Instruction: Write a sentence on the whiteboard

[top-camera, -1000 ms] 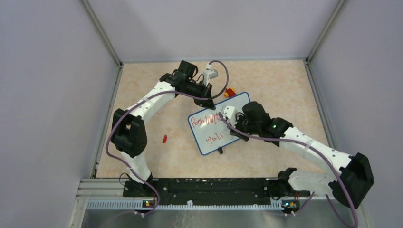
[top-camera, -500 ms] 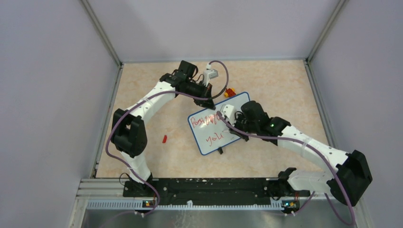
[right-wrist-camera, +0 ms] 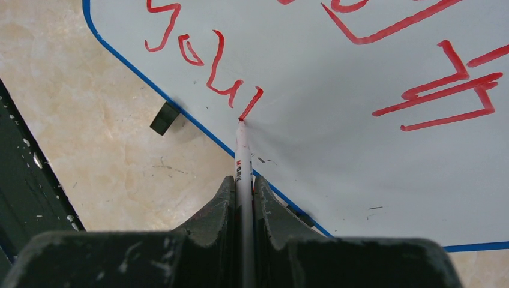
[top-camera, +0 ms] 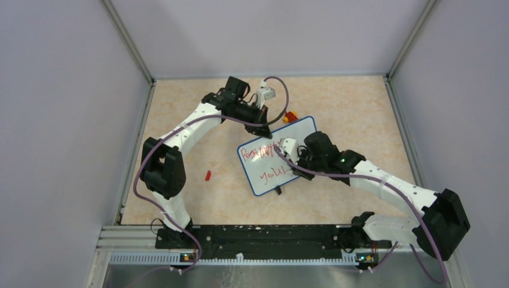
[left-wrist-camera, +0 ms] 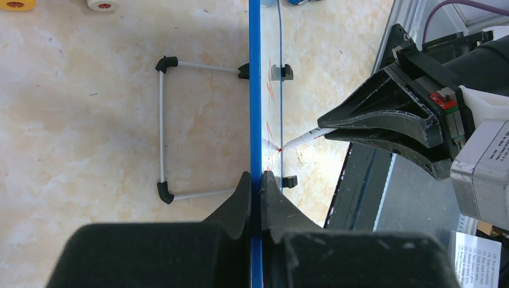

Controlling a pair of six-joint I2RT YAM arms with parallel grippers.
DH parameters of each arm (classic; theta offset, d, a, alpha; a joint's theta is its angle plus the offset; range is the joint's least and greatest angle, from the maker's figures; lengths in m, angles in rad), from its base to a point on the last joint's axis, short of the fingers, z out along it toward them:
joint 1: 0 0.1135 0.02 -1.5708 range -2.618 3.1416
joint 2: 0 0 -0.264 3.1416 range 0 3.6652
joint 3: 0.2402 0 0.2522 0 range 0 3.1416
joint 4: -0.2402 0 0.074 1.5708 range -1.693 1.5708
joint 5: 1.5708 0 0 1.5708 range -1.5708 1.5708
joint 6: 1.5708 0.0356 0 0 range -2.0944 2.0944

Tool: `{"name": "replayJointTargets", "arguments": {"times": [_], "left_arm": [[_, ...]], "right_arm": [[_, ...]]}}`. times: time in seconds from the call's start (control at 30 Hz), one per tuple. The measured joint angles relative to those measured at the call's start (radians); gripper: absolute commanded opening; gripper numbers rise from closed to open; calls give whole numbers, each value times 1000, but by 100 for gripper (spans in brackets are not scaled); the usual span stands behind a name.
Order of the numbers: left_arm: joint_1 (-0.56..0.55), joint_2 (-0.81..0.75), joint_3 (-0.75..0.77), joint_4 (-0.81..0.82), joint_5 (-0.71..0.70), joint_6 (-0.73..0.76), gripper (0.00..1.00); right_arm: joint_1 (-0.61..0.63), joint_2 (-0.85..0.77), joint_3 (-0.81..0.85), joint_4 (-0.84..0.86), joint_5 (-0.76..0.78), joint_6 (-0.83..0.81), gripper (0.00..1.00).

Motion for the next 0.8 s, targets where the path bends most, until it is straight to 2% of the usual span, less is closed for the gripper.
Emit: {"name": "replayJointTargets", "arguments": {"times": [0.5,0.8], "left_arm": [[0,-3,-3,3,0,0,0],[-1,-5,-5,5,-4,0,0]], "right_arm": [[-2,1,6,8,-5,19,0],[-51,0,45,5,-19,28,0]]}}
